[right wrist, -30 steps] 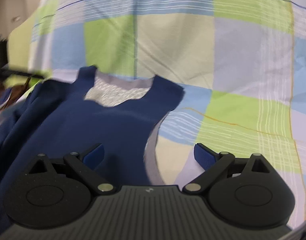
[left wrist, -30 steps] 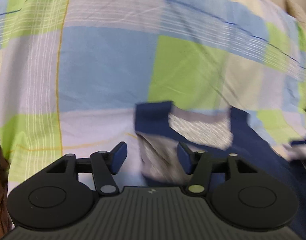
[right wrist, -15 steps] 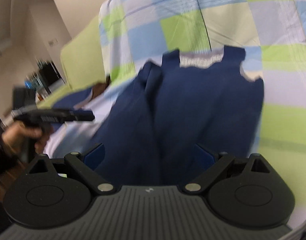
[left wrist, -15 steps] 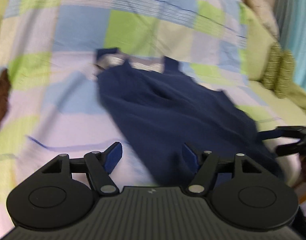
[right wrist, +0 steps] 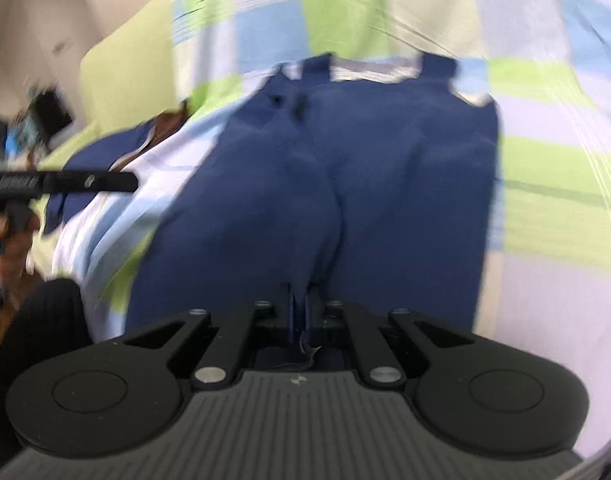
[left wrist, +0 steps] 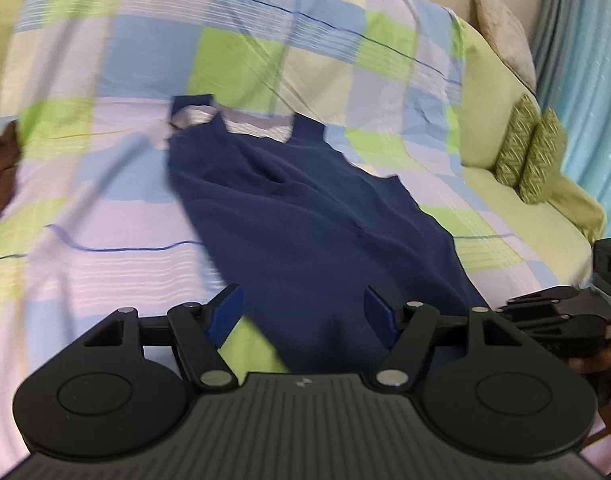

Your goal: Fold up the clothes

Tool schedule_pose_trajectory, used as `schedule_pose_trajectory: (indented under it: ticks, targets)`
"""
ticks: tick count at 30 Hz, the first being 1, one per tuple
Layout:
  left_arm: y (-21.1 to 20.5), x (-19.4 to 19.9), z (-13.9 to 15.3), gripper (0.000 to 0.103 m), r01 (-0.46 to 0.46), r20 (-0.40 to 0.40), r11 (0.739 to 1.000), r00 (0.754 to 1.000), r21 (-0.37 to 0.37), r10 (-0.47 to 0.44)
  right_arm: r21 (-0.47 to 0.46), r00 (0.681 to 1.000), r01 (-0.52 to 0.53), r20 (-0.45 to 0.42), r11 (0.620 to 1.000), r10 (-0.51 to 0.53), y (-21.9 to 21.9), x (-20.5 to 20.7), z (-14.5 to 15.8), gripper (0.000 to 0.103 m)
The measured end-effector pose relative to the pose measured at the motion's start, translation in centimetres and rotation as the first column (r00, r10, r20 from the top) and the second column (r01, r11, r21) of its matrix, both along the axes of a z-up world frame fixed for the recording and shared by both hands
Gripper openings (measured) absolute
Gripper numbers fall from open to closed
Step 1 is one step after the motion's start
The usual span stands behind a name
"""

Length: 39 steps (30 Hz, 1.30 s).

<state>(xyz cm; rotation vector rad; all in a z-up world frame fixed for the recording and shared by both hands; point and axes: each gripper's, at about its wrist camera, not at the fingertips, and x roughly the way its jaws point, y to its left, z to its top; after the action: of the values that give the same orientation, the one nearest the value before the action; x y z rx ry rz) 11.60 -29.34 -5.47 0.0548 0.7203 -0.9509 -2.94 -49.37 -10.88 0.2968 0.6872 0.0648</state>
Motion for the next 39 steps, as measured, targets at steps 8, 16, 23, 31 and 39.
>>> schedule_pose_trajectory:
  ticks: [8, 16, 23, 31, 39]
  targets:
    - [6.2, 3.4, 4.2, 0.073, -0.189, 0.094, 0.982, 0.978, -0.008, 0.189, 0.258, 0.899, -0.428, 0.225, 0.866, 0.377, 9.2, 3.4, 4.3, 0.004]
    - [9.1, 5.6, 3.1, 0.076, -0.280, 0.091, 0.960, 0.957, 0.033, 0.276, 0.320, 0.858, -0.513, 0.164, 0.796, 0.487, 13.7, 6.8, 3.2, 0.022]
    - [6.9, 10.7, -0.2, 0.076, -0.251, 0.047, 0.966, 0.968, 0.060, 0.248, 0.284, 0.936, -0.352, 0.083, 0.892, 0.342, 8.1, 3.9, 2.6, 0.035]
    - [2.3, 15.8, -1.6, 0.072, -0.097, 0.072, 0.993, 0.993, 0.061, 0.093, 0.144, 0.991, 0.128, 0.005, 0.981, -0.130, -3.8, 1.0, 0.3, 0.036]
    - [-1.9, 13.1, -2.8, 0.072, 0.076, 0.158, 0.989, 0.983, 0.130, -0.096, 0.093, 0.931, 0.358, 0.034, 0.929, -0.363, -11.3, 1.8, 0.1, 0.036]
